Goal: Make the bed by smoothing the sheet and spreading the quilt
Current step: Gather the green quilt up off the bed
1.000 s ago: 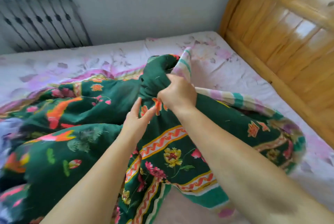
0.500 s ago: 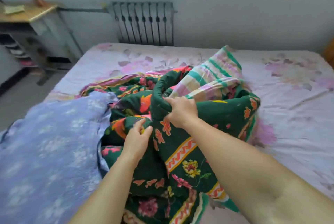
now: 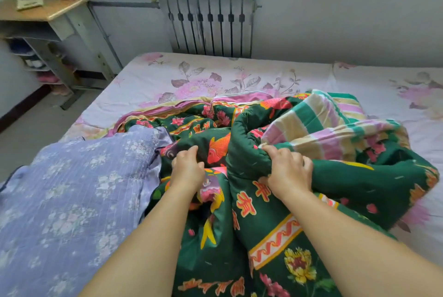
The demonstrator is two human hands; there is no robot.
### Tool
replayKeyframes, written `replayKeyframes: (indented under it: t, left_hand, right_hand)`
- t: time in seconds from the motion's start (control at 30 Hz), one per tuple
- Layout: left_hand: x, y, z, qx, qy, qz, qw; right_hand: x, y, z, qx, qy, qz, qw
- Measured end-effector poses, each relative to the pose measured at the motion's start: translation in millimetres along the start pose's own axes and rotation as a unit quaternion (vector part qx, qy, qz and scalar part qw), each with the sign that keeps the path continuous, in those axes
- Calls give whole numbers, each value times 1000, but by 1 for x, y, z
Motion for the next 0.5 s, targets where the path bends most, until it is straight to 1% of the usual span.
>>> replayKeyframes:
  t: [0.2, 0.33, 0.43, 0.5]
  left_hand:
    - [-25, 83, 18, -20, 148, 48, 988]
    - [-44, 141, 45, -5, 181, 94, 979]
    - [-61, 173, 63, 10, 207, 130, 970]
    - [-71, 191, 70, 20, 228, 149, 962]
  right_hand:
    - [-50, 33, 26, 1, -12, 7, 1000]
    - [-83, 67, 43, 20, -4, 4, 1000]
    - [-99, 84, 50, 34, -28, 3, 999]
    - [-107, 89, 51, 33, -52, -23, 998]
Point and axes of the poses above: each hand's wrist, its own y-axis towards the middle knuckle, its own x-axis out of the back of the hand, z = x × y, the point moved 8 cm from there along y, towards the middle knuckle, and after that the axes turned 9 degrees about -y, right-handed, at the moved point
